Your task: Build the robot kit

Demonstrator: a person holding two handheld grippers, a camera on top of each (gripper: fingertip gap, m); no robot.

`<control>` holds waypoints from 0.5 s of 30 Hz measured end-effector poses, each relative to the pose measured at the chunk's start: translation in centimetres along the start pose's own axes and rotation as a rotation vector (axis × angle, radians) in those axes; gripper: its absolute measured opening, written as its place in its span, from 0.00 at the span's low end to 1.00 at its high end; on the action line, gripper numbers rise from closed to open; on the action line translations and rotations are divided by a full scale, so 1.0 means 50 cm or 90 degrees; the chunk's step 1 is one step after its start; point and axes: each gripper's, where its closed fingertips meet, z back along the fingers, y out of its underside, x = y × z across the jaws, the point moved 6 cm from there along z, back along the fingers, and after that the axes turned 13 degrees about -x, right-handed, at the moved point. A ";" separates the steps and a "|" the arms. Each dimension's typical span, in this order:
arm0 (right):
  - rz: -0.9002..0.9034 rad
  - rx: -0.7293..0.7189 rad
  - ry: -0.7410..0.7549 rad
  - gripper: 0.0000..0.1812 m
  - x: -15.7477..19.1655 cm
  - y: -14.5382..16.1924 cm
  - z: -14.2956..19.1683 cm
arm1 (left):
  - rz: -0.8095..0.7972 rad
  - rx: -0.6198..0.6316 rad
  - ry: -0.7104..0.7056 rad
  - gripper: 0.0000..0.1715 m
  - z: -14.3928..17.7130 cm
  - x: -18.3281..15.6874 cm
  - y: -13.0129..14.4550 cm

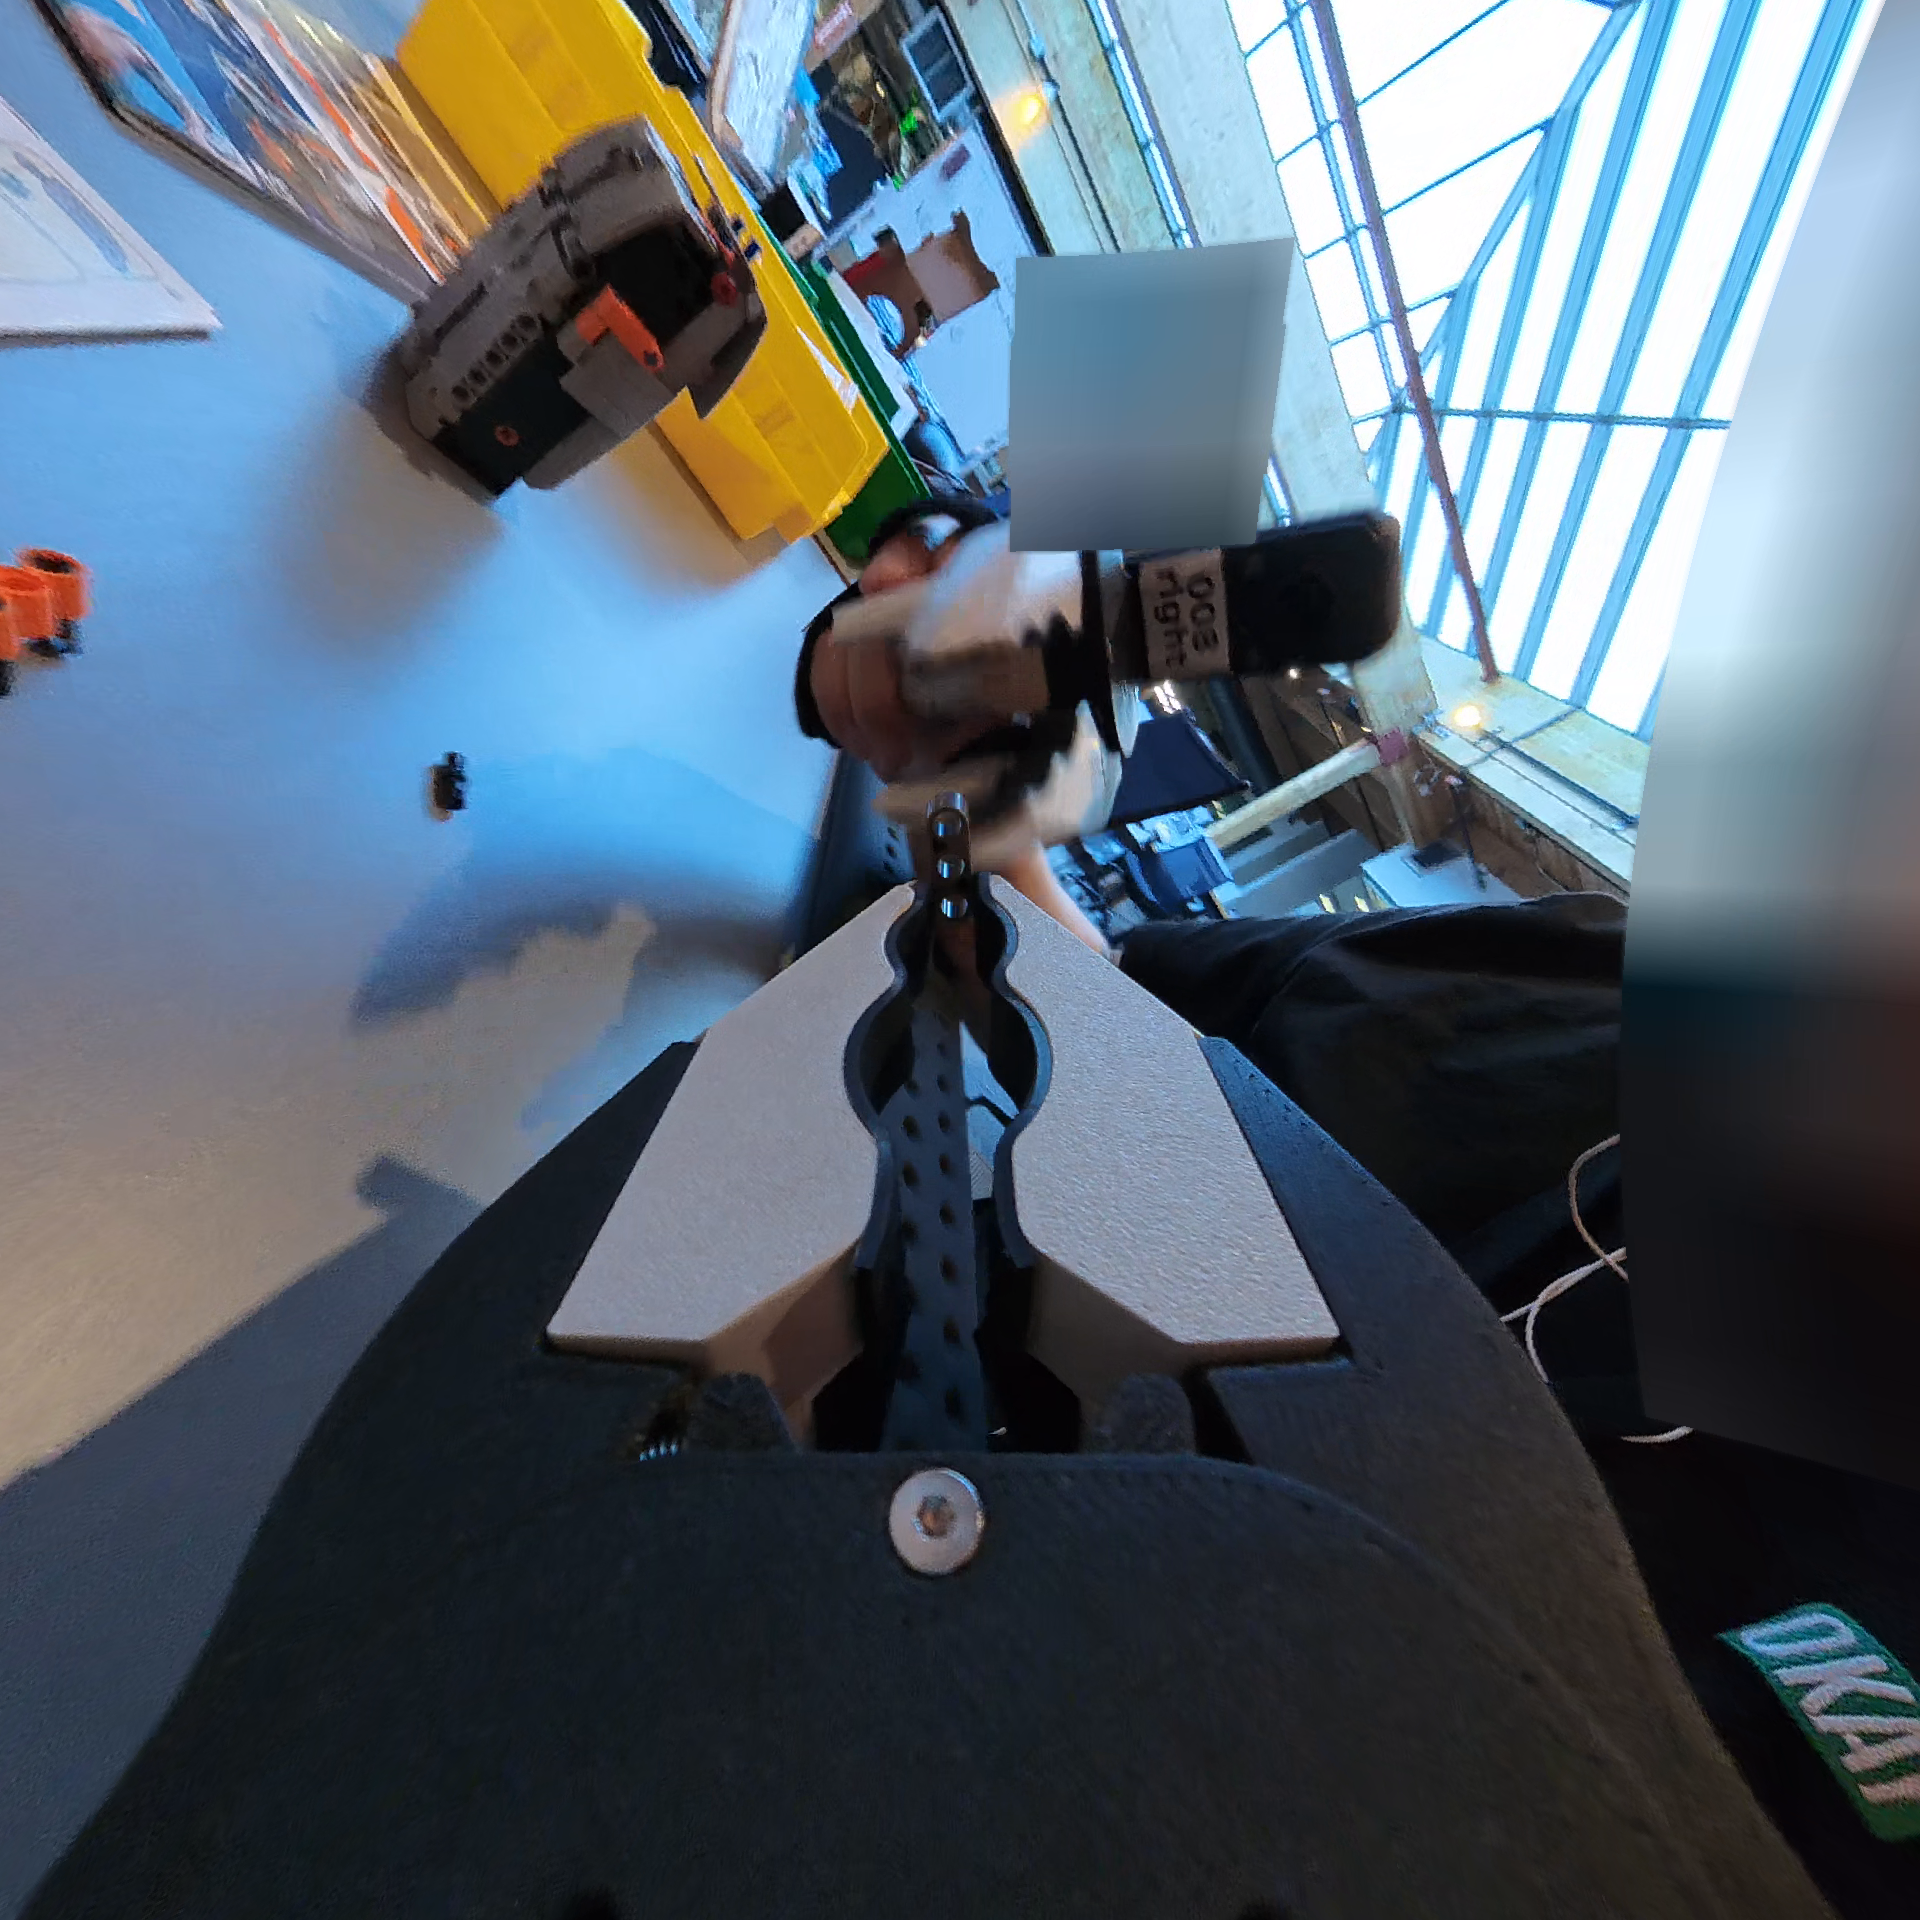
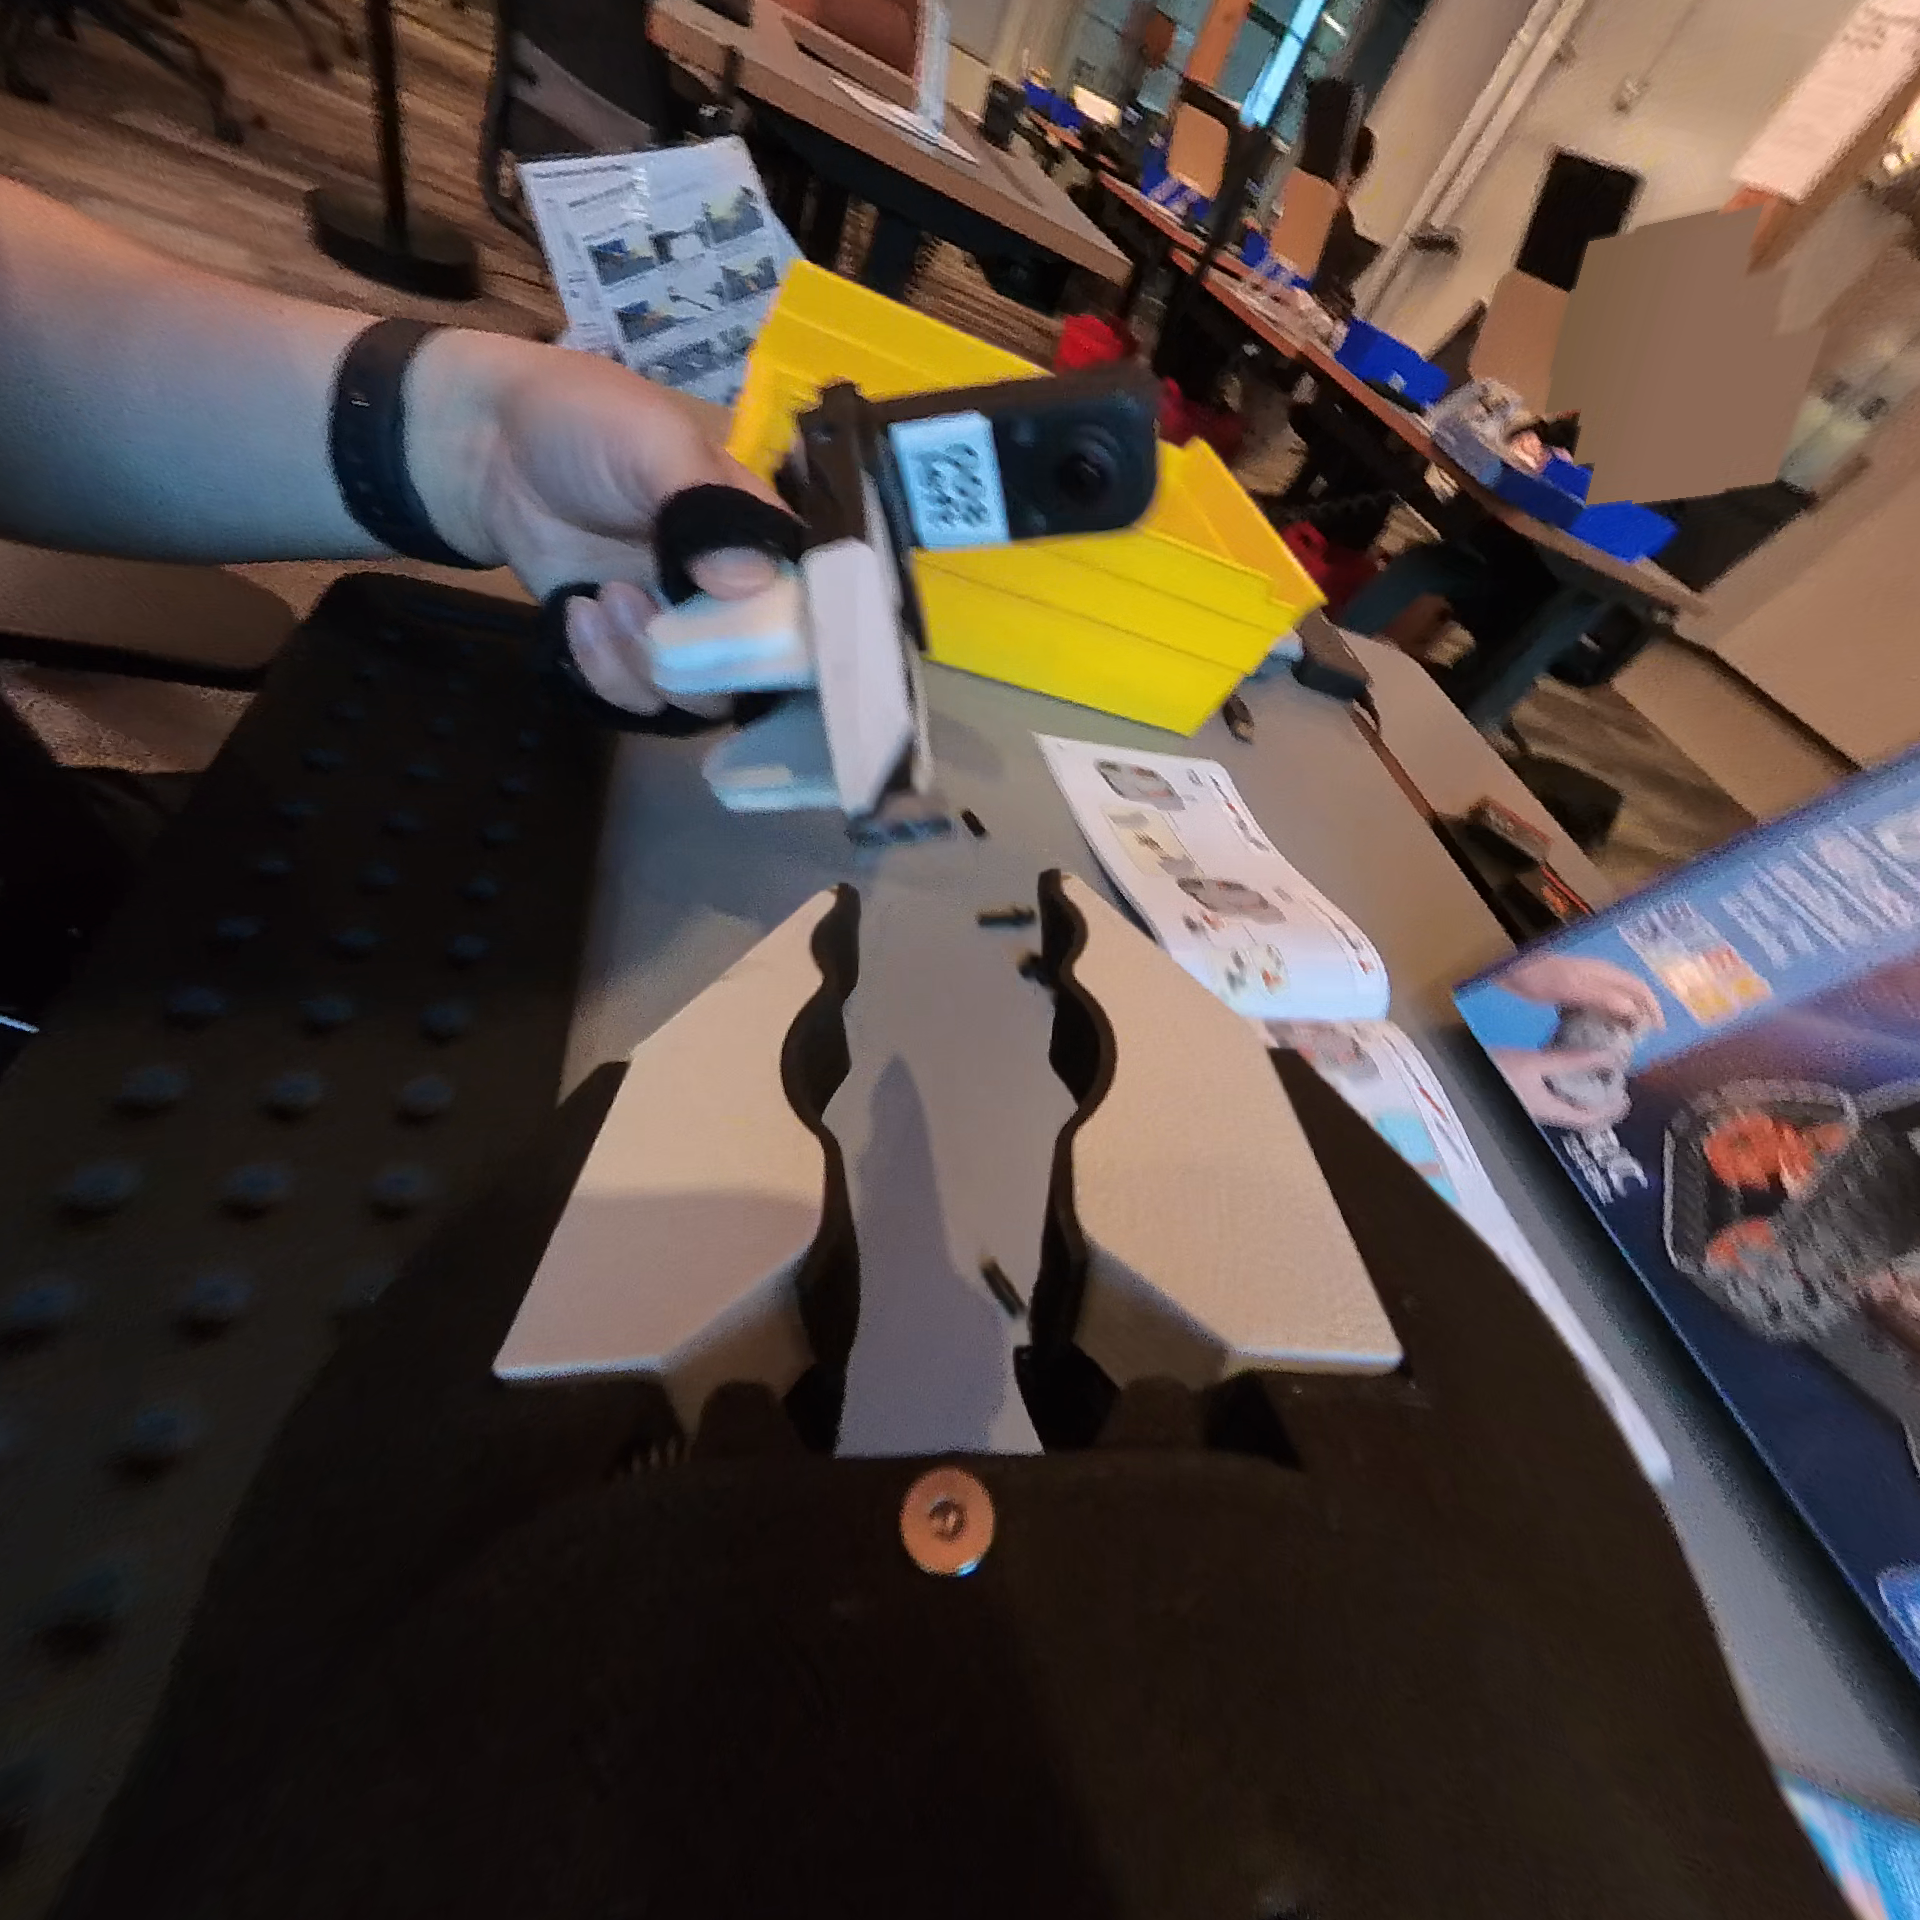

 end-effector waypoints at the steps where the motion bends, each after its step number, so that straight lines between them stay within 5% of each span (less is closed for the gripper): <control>1: -0.024 0.016 0.019 0.18 -0.014 0.008 0.016 | -0.009 -0.003 -0.009 0.02 0.007 -0.001 -0.002; 6: -0.114 0.248 0.003 0.15 -0.040 0.124 0.060 | -0.029 -0.012 -0.030 0.02 0.033 -0.009 -0.002; 15: -0.133 0.346 -0.064 0.13 -0.050 0.196 0.028 | -0.042 -0.004 -0.028 0.02 0.026 -0.020 0.020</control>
